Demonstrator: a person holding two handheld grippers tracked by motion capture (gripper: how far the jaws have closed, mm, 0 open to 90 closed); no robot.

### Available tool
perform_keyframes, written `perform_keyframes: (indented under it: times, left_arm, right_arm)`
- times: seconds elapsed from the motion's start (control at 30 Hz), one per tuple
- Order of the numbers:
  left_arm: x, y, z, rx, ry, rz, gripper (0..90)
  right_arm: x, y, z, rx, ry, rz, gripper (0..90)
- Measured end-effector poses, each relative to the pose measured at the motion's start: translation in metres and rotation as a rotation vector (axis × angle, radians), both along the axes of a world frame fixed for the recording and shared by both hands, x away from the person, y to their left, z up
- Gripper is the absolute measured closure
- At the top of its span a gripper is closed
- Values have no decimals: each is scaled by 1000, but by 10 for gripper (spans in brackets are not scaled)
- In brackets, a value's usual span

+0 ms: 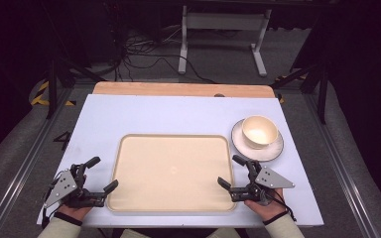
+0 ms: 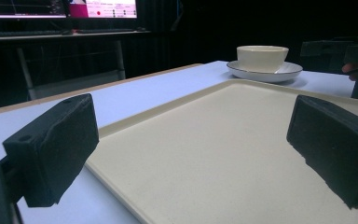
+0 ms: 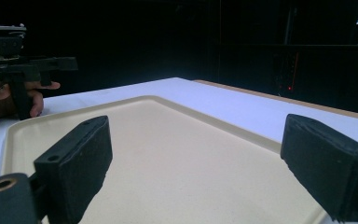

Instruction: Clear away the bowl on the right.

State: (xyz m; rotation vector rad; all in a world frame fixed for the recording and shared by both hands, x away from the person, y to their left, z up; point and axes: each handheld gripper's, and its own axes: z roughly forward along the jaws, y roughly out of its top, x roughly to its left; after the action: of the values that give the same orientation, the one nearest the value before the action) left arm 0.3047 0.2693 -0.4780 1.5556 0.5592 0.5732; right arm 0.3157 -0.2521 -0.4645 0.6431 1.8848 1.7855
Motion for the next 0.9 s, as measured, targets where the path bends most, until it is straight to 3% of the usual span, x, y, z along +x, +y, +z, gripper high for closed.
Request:
perform_keyframes:
  times: [0.57, 0.8, 0.9]
  left_arm:
    - [0, 0, 0, 0, 2, 0, 27]
    - [0, 0, 0, -3, 3, 0, 26]
    - [0, 0, 0, -3, 3, 1, 25]
  right_arm:
    - [0, 0, 0, -1, 1, -4, 90]
    - [2, 0, 1, 2, 19, -21, 111]
    - [4, 0, 2, 2, 48, -37, 151]
